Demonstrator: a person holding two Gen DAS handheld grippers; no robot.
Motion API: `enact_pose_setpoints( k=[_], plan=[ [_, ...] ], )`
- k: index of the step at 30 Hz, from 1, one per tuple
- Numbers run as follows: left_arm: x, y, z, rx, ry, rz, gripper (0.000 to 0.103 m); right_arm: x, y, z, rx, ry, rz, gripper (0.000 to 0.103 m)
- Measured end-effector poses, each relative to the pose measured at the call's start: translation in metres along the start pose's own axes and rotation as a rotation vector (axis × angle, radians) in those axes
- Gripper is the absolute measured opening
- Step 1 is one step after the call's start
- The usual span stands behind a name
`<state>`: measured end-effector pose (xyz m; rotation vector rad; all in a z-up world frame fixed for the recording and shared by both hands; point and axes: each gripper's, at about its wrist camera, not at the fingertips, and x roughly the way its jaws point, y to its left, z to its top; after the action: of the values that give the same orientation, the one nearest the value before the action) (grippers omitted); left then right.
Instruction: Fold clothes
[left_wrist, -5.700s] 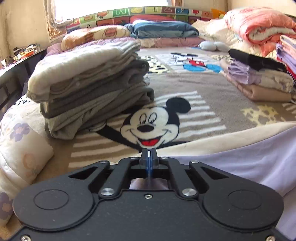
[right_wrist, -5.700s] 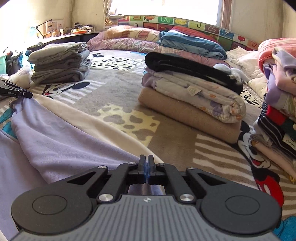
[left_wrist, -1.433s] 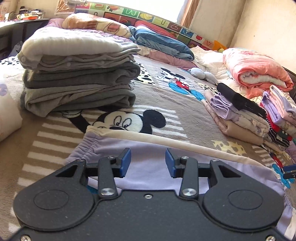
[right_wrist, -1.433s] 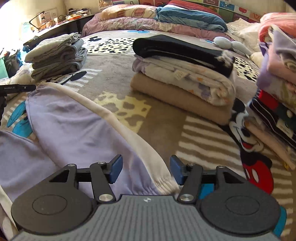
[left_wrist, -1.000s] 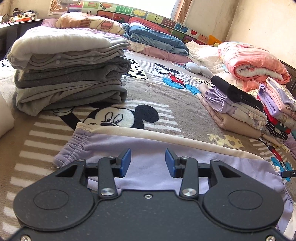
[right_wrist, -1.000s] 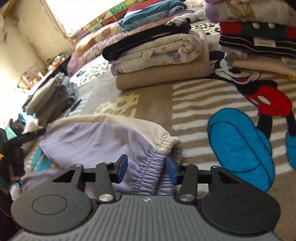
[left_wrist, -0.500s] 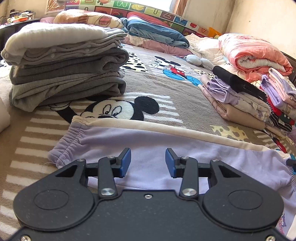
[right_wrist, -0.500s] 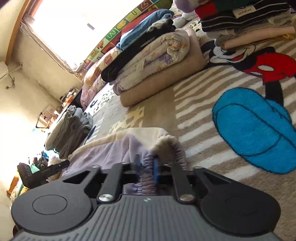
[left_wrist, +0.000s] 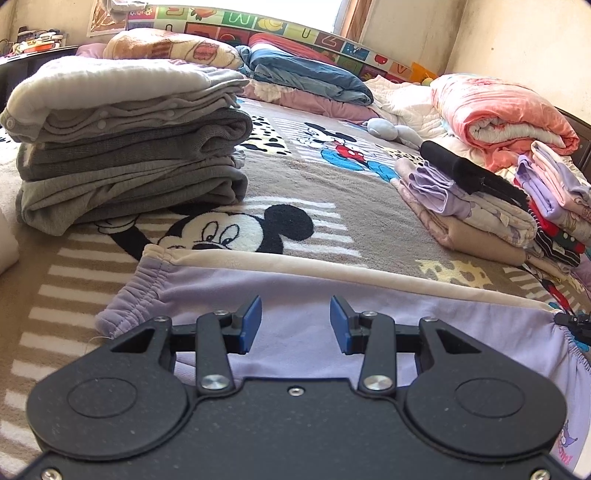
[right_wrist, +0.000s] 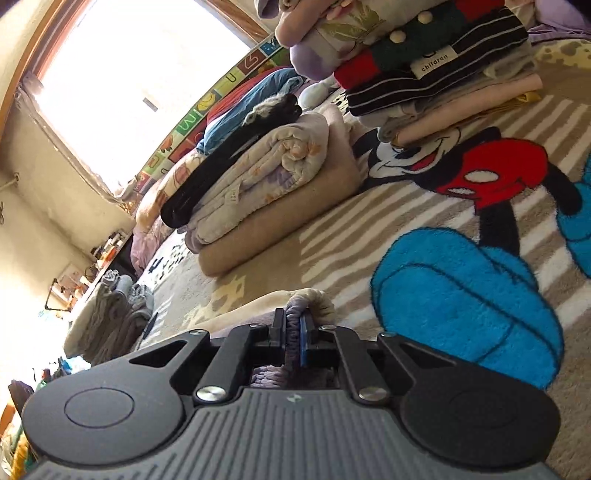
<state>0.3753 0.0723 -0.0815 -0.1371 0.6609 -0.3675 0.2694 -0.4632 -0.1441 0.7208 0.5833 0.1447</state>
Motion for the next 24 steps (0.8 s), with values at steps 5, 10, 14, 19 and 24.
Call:
enact_pose_setpoints(
  k=[5,10,14,19,24],
  plan=[
    [-0.008,-0.028,0.006,0.086,-0.007,-0.117,0.039,-0.001,-0.011,-0.007,0.051,-0.017,0.042,0.009],
    [0.006,-0.06,0.008,0.185,0.033,-0.091,0.039,-0.003,-0.008,-0.008,0.037,-0.027,0.054,0.009],
    [0.034,-0.058,0.008,0.207,0.099,0.019,0.039,-0.003,-0.013,-0.008,0.055,-0.024,0.079,0.009],
    [0.07,-0.057,0.018,0.202,0.191,0.076,0.043,-0.001,-0.015,-0.006,0.07,-0.004,0.123,0.009],
    [0.081,-0.067,0.019,0.244,0.221,0.096,0.0,-0.002,-0.016,-0.001,0.078,0.008,0.185,0.011]
  ],
)
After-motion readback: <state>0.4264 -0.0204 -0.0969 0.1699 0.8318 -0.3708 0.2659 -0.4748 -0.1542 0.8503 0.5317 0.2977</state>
